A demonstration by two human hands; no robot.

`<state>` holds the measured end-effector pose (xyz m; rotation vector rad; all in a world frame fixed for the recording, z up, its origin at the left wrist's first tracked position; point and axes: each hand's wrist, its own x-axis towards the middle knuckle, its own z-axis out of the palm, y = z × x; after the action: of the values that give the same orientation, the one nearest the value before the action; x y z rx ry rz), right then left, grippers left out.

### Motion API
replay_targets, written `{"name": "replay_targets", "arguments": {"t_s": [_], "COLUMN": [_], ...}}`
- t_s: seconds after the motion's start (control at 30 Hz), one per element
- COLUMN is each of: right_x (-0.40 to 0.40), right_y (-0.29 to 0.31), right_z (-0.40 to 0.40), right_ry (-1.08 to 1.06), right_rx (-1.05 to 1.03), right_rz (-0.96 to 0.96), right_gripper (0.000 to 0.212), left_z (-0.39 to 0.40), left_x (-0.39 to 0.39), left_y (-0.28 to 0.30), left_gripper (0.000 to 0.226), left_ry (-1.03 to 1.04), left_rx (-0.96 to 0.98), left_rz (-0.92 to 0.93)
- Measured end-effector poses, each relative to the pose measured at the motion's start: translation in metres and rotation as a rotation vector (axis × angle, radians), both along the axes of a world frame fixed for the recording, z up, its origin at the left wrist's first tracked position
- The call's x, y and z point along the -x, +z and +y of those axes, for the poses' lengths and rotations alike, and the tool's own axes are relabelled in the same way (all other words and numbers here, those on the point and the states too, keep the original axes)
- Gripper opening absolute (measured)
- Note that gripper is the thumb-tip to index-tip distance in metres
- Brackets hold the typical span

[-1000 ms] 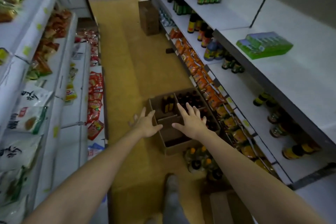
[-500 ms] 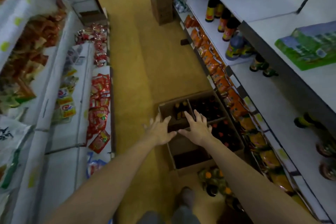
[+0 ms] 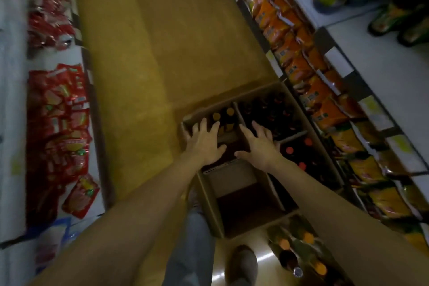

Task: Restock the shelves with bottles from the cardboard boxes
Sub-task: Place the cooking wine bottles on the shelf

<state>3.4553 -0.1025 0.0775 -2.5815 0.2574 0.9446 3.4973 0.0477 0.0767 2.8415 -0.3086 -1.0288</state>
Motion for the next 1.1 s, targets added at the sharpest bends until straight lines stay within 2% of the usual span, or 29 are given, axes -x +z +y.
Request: {"name": "replay_targets", "arguments": {"t_s": [0.27,0.47,0.6,0.77,0.87,0.97,1.1], "right_x": [-0.084,-0.141,-0.163,-0.178,-0.177,-0.169,-0.157], "right_y": [-0.122,-0.192,-0.227,-0.252,-0.257,-0.256,-0.232], "right_z": [0.004,0.010,0.008,0.016,0.022,0.025,0.025], "right_ry": [0.050,-0.032,-0.040,0.016,0.068,0.160,0.095], "right_rx": [-0.030,-0.059,0.001,0.174,0.245,0.222,0.135], "right_rz": [0.039,0.019,0.121,0.022,0.022,0.017,-0.048], "right_gripper": [0.078,0.075,0.081,0.055,0.059,0.061,0.045], "left_z": [-0.001,-0.016,-0.026,-0.025,-0.021,-0.016,-0.009], "left_x": [-0.094,-0.139,-0.156,-0.163,-0.163,-0.157,-0.144], "left_y": [-0.129,-0.197,-0.232,-0.256,-0.257,-0.248,-0.223], "left_gripper": [0.066,0.070,0.068,0.064,0.054,0.046,0.035], "left_ry": [-0.067,-0.077,-0.123,-0.245,-0.317,-0.291,-0.217], "left_rx": [0.022,-0.012,-0.028,0.035,0.059,0.038,0.022], "left_rz": [0.097,0.180,0.185,0.100,0.015,0.057,0.061]}}
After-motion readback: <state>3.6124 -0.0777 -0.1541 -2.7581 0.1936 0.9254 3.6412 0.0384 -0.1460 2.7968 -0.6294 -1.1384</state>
